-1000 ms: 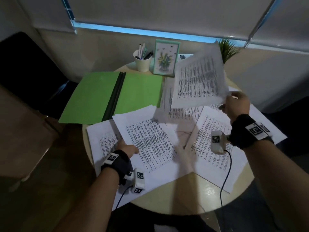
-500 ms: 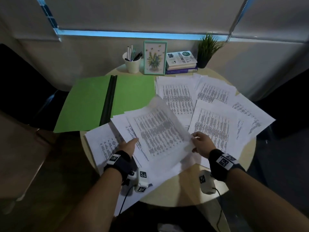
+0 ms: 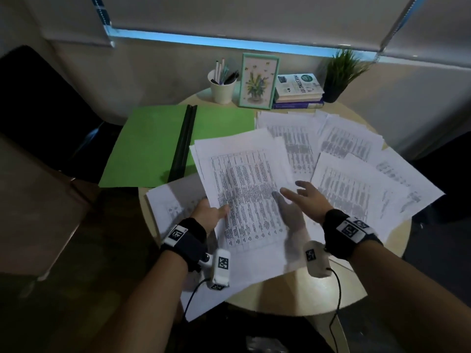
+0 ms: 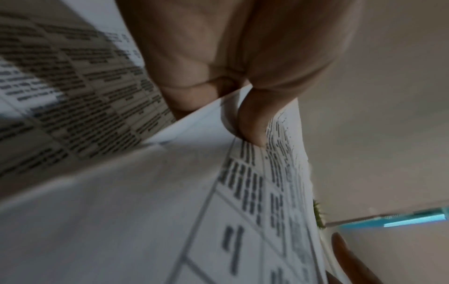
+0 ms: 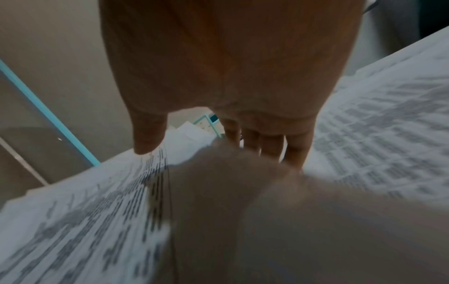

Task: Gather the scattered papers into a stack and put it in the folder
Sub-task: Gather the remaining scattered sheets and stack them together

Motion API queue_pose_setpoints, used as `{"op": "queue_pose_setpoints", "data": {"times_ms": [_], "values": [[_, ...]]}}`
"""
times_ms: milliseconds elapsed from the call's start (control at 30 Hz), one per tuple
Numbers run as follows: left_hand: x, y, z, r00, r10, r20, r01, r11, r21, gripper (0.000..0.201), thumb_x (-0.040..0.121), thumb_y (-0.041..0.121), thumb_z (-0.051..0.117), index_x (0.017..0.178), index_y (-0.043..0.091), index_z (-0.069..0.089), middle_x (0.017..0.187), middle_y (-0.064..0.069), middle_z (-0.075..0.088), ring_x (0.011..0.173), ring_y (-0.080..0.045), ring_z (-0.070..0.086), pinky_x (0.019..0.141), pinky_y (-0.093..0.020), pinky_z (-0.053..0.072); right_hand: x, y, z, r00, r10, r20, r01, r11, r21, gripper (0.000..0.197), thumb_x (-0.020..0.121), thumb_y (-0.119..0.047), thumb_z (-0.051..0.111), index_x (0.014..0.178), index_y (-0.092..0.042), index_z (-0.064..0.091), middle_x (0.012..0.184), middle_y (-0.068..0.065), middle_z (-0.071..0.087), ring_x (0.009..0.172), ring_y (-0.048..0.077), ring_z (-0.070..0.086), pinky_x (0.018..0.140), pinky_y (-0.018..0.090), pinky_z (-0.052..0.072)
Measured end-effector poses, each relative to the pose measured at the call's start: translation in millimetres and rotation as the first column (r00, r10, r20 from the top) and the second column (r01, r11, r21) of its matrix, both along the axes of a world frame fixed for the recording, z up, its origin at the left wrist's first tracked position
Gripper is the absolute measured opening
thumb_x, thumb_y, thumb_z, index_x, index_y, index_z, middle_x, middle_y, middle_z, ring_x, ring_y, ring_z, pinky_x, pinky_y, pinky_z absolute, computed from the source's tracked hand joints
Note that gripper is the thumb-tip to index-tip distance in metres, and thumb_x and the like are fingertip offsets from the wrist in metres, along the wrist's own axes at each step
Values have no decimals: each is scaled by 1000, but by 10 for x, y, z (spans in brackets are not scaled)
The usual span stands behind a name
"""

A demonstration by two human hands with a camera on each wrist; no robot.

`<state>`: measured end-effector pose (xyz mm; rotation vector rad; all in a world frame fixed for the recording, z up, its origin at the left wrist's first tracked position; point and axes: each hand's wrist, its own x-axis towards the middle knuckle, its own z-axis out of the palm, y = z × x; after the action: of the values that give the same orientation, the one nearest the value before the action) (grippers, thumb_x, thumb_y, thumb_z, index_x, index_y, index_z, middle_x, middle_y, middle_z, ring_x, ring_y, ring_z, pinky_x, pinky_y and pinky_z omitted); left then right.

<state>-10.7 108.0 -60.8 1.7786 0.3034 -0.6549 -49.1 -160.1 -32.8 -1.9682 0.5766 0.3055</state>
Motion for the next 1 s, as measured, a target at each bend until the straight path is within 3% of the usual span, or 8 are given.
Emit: {"op": "queue_pose_setpoints", "data": {"times_ms": [133,200,300,467,633,767,867,1000], "values": [[-10,277,38,996,85,20,-82,989,-123,41,91,6,62,131,7,54,127,-2,59,119,-21,53,103,-34,38,247,435,125,990,134,52,-141,973,182,50,77,-45,76,113,-13,62,105,8,72,92,23,70,87,43,55],[-27,427,27,987,161,25,-157,980,-122,44,88,5,65,130,10,55,126,-2,60,116,-21,55,104,-36,40,338,685,110,984,170,56,-174,982,75,30,84,-29,72,105,-10,61,97,10,72,85,28,69,77,39,57],[-91,670,-42,965,246,86,-245,969,-32,45,85,2,68,126,13,57,118,1,62,107,-20,58,98,-36,45,409,1042,40,970,242,16,-237,961,-141,29,86,-23,67,105,-8,51,98,9,65,86,26,62,70,28,46],[-267,930,-256,964,261,58,-267,947,177,52,75,2,67,122,17,50,111,0,63,98,-22,62,81,-32,51,306,1433,-272,970,233,-63,-241,947,-214,33,94,-22,55,121,-6,46,109,16,64,85,26,55,74,30,41],[-468,903,-293,934,319,163,-357,800,482,68,73,11,65,135,18,40,134,-8,42,121,-31,46,99,-45,46,166,1524,-498,975,209,-71,-219,879,-423,54,89,-34,57,135,-12,42,138,13,45,121,35,46,98,47,42],[-441,873,-260,936,347,60,-334,819,467,88,84,22,60,153,23,6,159,-4,16,139,-31,32,110,-42,36,265,1586,-529,978,192,-85,-210,919,-335,46,90,-42,48,125,-13,41,127,12,52,104,36,58,93,48,46],[-419,770,-187,966,253,45,-244,846,474,85,92,21,54,154,24,-4,162,4,1,135,-29,39,90,-26,40,309,1687,-550,962,229,-149,-268,896,-353,47,90,-53,43,114,-12,47,110,12,60,87,29,61,84,42,51],[-337,740,-160,950,309,52,-296,831,471,90,89,19,57,153,24,-6,161,0,8,125,-33,50,87,-29,48,312,1778,-463,964,245,-102,-265,904,-335,44,97,-42,42,128,-11,42,121,16,58,100,31,59,89,39,47]]}}
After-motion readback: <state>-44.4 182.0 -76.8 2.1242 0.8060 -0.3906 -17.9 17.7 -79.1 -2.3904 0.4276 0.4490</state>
